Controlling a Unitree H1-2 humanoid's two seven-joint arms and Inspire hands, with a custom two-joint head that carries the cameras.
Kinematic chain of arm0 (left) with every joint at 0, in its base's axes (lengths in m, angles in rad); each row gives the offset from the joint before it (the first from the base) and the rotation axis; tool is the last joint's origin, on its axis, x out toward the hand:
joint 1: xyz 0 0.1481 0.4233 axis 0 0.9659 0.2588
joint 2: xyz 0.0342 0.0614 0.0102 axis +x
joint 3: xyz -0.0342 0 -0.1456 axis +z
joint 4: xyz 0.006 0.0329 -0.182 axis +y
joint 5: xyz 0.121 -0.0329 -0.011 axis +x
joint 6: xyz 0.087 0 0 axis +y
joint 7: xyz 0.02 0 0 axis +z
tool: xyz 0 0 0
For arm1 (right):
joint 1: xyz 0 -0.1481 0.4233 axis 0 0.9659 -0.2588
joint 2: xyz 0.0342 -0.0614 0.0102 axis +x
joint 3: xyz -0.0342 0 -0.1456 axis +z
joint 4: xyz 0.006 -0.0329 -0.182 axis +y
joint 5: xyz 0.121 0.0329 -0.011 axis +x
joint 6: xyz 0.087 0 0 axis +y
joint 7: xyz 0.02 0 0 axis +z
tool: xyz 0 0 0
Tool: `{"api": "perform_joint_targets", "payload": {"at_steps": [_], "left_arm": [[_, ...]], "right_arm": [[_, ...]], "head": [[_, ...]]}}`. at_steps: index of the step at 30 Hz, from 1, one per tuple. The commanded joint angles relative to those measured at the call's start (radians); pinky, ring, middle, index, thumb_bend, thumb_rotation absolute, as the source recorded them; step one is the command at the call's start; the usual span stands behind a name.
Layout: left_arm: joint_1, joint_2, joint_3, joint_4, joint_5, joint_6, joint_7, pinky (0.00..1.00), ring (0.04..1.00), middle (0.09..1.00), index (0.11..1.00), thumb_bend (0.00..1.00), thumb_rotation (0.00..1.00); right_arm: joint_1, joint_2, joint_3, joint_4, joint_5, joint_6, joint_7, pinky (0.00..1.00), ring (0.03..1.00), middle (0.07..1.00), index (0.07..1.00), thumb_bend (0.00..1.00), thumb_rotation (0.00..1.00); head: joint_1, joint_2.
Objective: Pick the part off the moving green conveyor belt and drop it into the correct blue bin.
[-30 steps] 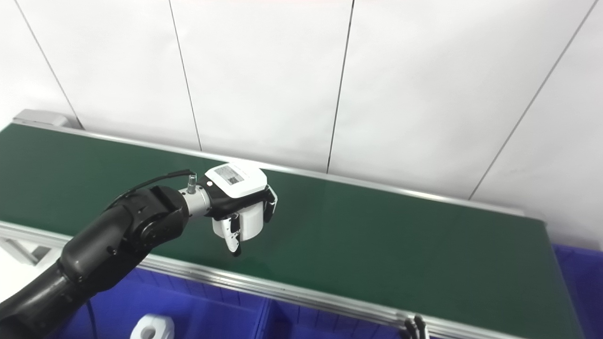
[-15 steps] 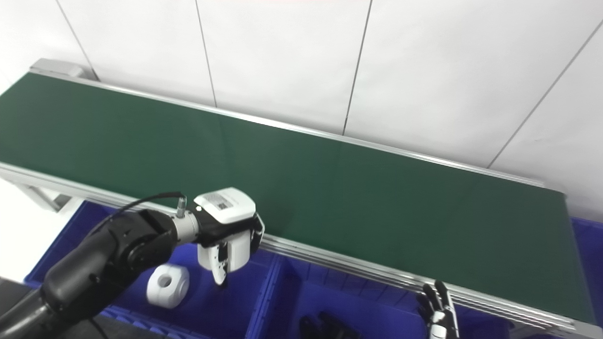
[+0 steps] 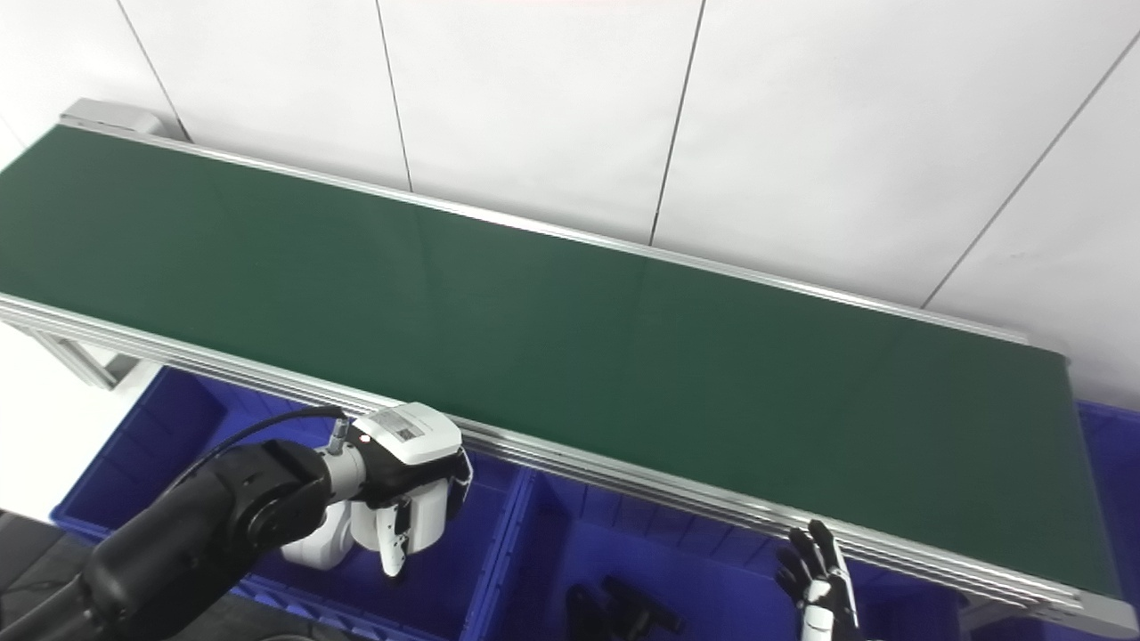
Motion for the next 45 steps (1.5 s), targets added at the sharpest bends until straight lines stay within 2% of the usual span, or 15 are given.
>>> {"api": "perform_joint_targets", "payload": {"at_steps": [1, 3, 5, 12, 18, 20, 22, 24, 27, 28, 29, 32, 38, 42, 45], "left_arm": [[-0.022, 0.032, 0.001, -0.052, 0.029, -0.008, -0.01, 0.91, 0.908, 0.931, 0.875, 0.96, 0.51], [-0.02, 0.033, 0.001, -0.064, 0.043, -0.014, -0.01, 0.98, 0.966, 0.986, 0.938, 0.99, 0.58], [-0.018, 0.034, 0.001, -0.071, 0.043, -0.012, -0.02, 1.0, 0.979, 0.998, 0.958, 1.0, 0.62], [-0.002, 0.035, 0.02, -0.11, 0.032, -0.015, -0.019, 1.0, 0.991, 0.999, 0.959, 1.0, 0.64], [0.088, -0.012, 0.133, -0.255, -0.127, 0.019, 0.038, 1.0, 0.977, 0.99, 0.952, 1.0, 0.6], [0.159, -0.078, 0.194, -0.303, -0.232, -0.001, 0.15, 0.98, 0.965, 0.989, 0.95, 0.97, 0.57], [0.244, -0.168, 0.241, -0.338, -0.327, -0.02, 0.264, 0.97, 0.974, 0.998, 0.979, 0.87, 0.54], [0.297, -0.228, 0.263, -0.357, -0.39, -0.02, 0.316, 0.97, 0.978, 1.0, 0.986, 0.84, 0.53], [0.401, -0.342, 0.277, -0.376, -0.496, -0.021, 0.401, 0.86, 0.982, 1.0, 0.999, 0.74, 0.54], [0.428, -0.367, 0.283, -0.375, -0.528, -0.024, 0.422, 0.88, 0.991, 1.0, 1.0, 0.72, 0.55], [0.453, -0.392, 0.283, -0.37, -0.552, -0.027, 0.441, 0.92, 0.997, 1.0, 1.0, 0.69, 0.57], [0.494, -0.427, 0.292, -0.355, -0.623, -0.02, 0.46, 0.97, 1.0, 1.0, 1.0, 0.66, 0.6], [0.496, -0.418, 0.344, -0.324, -0.739, -0.036, 0.488, 1.0, 1.0, 1.0, 1.0, 0.62, 0.58], [0.52, -0.479, 0.376, -0.267, -0.804, -0.071, 0.574, 1.0, 1.0, 1.0, 1.0, 0.65, 0.7], [0.534, -0.522, 0.387, -0.246, -0.922, -0.027, 0.588, 1.0, 1.0, 1.0, 1.0, 0.59, 0.77]], "right_arm": [[-0.002, 0.012, 0.0, -0.029, -0.008, 0.001, -0.003, 0.85, 0.854, 0.873, 0.913, 0.65, 0.97], [0.0, 0.013, 0.001, -0.035, -0.01, 0.005, -0.001, 0.84, 0.857, 0.879, 0.916, 0.63, 0.97], [0.002, 0.011, 0.001, -0.039, -0.008, 0.007, 0.003, 0.85, 0.857, 0.88, 0.916, 0.61, 0.98], [0.006, 0.012, 0.005, -0.05, -0.018, 0.025, 0.003, 0.84, 0.86, 0.886, 0.92, 0.62, 0.99], [0.012, 0.012, 0.017, -0.052, -0.051, 0.019, 0.0, 0.83, 0.856, 0.886, 0.925, 0.6, 1.0], [0.015, 0.016, 0.022, -0.057, -0.056, 0.022, 0.001, 0.83, 0.855, 0.887, 0.926, 0.59, 1.0], [0.017, 0.024, 0.029, -0.061, -0.071, 0.023, -0.003, 0.82, 0.852, 0.888, 0.927, 0.58, 1.0], [0.018, 0.033, 0.036, -0.061, -0.091, 0.021, -0.012, 0.81, 0.85, 0.887, 0.925, 0.58, 1.0], [0.019, 0.053, 0.052, -0.06, -0.117, 0.02, -0.019, 0.81, 0.858, 0.893, 0.928, 0.6, 1.0], [0.02, 0.064, 0.058, -0.059, -0.126, 0.02, -0.024, 0.81, 0.858, 0.892, 0.927, 0.58, 1.0], [0.021, 0.073, 0.064, -0.058, -0.135, 0.019, -0.028, 0.8, 0.858, 0.89, 0.928, 0.56, 1.0], [0.019, 0.104, 0.082, -0.051, -0.176, 0.021, -0.05, 0.79, 0.857, 0.891, 0.937, 0.55, 1.0], [0.002, 0.158, 0.102, -0.003, -0.219, -0.018, -0.105, 0.79, 0.831, 0.864, 0.904, 0.63, 0.97], [-0.001, 0.177, 0.118, -0.001, -0.248, 0.002, -0.138, 0.79, 0.829, 0.863, 0.899, 0.65, 0.97], [0.003, 0.183, 0.132, -0.007, -0.268, 0.018, -0.151, 0.82, 0.842, 0.871, 0.91, 0.62, 0.99]], "head": [[-0.001, 0.001], [-0.002, 0.001], [-0.002, 0.0], [-0.009, 0.003], [-0.03, 0.008], [-0.062, 0.015], [-0.105, 0.021], [-0.149, 0.027], [-0.217, 0.031], [-0.261, 0.033], [-0.267, 0.033], [-0.351, 0.036], [-0.441, 0.045], [-0.491, 0.056], [-0.528, 0.058]]}}
